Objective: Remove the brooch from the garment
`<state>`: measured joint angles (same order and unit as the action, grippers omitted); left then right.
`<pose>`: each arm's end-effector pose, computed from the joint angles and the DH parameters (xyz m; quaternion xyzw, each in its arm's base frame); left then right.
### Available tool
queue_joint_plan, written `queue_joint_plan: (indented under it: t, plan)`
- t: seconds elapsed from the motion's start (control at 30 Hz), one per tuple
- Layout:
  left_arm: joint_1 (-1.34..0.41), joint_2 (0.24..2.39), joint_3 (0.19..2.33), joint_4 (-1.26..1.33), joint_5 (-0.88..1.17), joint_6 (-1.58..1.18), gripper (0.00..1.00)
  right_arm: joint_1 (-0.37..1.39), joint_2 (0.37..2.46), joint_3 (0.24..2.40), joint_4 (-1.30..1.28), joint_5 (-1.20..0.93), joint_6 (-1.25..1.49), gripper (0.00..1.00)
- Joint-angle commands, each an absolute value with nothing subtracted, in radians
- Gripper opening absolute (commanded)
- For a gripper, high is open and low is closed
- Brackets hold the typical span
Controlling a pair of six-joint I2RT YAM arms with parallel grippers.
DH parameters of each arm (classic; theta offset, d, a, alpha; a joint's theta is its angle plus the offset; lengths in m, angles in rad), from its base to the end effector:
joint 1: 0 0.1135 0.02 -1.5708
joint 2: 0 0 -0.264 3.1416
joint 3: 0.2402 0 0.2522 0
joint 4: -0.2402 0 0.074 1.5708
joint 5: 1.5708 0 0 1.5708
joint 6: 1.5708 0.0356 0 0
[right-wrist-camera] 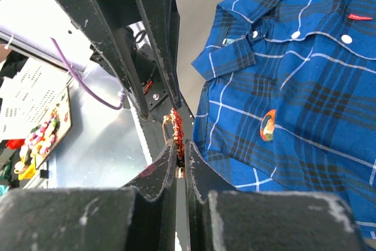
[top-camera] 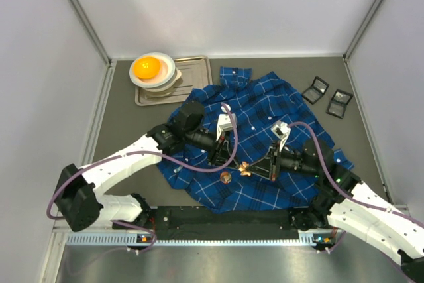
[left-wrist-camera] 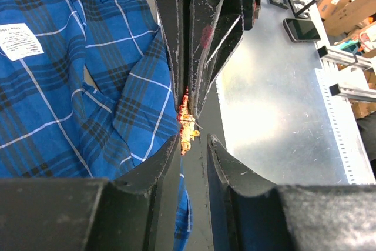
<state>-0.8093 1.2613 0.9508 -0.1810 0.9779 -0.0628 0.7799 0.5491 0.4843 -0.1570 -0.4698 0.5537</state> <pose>0.1677 -0.2187 0.3029 0.5009 0.6172 -0.5568 0.2410 0.0927 0.1143 0.2720 -0.2301 0.7383 0.5185 0.3648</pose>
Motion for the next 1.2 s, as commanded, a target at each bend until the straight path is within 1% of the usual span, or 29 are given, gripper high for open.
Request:
queue_joint_plan:
  t: [0.0,0.43,0.53,0.63,0.87,0.97,1.0,1.03,1.07,1.13,1.17]
  plan:
    - [-0.801,1.281,0.963,-0.111,1.042,-0.1,0.3,0.77,0.545,0.508,-0.104,-0.482,0.564,0.0]
    - [-0.798,1.322,0.95,-0.084,1.114,-0.133,0.32,0.77,0.543,0.509,-0.081,-0.48,0.577,0.0]
    - [-0.799,1.335,0.951,-0.078,1.129,-0.138,0.31,0.77,0.545,0.508,-0.077,-0.48,0.578,0.0]
    - [-0.799,1.342,0.959,-0.109,1.127,-0.114,0.27,0.769,0.543,0.508,-0.074,-0.48,0.578,0.0]
    - [-0.798,1.333,0.957,-0.115,1.126,-0.104,0.27,0.769,0.522,0.499,-0.075,-0.477,0.584,0.0]
    - [-0.798,1.344,0.963,-0.123,1.134,-0.103,0.23,0.77,0.519,0.497,-0.077,-0.476,0.584,0.0]
    - [-0.799,1.347,0.965,-0.126,1.135,-0.1,0.2,0.77,0.518,0.497,-0.075,-0.476,0.584,0.0]
    - [-0.798,1.347,0.965,-0.127,1.131,-0.1,0.13,0.77,0.518,0.499,-0.074,-0.476,0.584,0.0]
    - [-0.798,1.347,0.963,-0.127,1.124,-0.098,0.1,0.77,0.522,0.503,-0.075,-0.482,0.584,0.0]
    - [-0.798,1.345,0.963,-0.129,1.117,-0.097,0.0,0.77,0.538,0.508,-0.078,-0.489,0.583,0.0]
    - [-0.798,1.344,0.963,-0.127,1.108,-0.097,0.0,0.769,0.545,0.512,-0.083,-0.495,0.581,0.0]
